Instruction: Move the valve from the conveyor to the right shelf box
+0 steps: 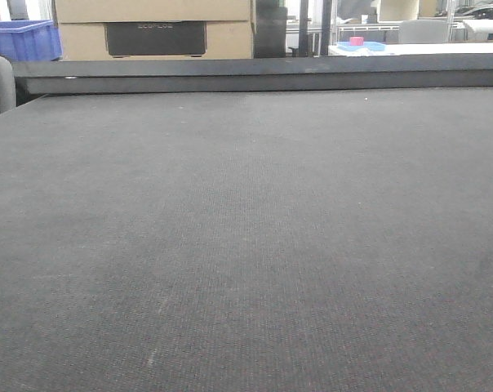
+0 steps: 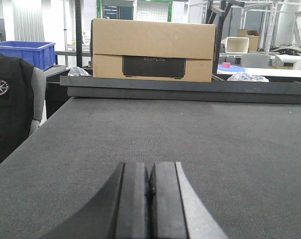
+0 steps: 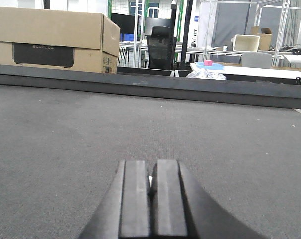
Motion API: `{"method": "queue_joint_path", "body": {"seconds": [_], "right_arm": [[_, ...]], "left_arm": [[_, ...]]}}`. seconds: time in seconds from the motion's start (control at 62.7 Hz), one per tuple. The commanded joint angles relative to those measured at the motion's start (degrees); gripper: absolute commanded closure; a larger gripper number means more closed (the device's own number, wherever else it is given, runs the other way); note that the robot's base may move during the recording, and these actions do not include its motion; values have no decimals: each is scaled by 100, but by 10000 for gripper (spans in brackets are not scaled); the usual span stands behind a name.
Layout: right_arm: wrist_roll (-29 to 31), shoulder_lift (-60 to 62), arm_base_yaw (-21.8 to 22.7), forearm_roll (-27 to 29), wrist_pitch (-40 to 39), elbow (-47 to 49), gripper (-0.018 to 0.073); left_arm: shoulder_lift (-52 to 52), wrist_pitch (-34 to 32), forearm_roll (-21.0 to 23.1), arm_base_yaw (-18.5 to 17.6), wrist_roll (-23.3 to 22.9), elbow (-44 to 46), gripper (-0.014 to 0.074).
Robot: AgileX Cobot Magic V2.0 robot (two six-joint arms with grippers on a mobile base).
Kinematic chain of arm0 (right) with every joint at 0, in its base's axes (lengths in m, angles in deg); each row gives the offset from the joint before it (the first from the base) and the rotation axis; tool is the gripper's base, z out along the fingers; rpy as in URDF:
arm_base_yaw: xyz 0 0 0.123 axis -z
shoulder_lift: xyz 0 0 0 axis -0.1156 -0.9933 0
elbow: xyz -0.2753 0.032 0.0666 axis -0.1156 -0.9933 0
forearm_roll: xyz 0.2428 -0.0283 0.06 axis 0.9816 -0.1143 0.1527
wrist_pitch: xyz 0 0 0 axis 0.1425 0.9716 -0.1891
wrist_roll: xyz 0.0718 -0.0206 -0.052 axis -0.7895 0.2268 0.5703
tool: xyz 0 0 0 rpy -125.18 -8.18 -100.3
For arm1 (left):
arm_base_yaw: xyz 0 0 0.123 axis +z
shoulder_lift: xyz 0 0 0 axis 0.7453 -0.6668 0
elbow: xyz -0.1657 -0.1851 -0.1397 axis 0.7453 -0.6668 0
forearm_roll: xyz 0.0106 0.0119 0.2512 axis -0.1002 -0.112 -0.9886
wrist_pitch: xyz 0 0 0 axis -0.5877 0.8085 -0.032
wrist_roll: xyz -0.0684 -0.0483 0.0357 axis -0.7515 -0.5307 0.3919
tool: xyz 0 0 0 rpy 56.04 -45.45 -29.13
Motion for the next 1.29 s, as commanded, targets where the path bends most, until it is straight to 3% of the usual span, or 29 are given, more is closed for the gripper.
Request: {"method": "queue_joint_path", "body": {"seconds": [0.0,0.814,0.878,0.973,1.021,1.133,1.277], "right_arm": [[3,18,19,-26,-117,2,727],[3,18,19,-26,-397,2,727],[-6,18,19,214,-219,2,727],[-6,18,19,535,937,437,727],[-6,18,5,571,925,605,727],[-6,-163,5,286,1032,1231,727],[-6,-906,5,213,1585,2063,727]], "left_arm": [[28,-77,36,9,-44,6,707],[28,-176,36,14,-44,6,707],[28,-196,36,14,-44,6,707],[28,316,251,14,-44,230,707],[28,795,450,14,-44,512,707],[16,1746,414,14,-44,1243,707],[-526,2156,402,14,-44,2130,707]]}}
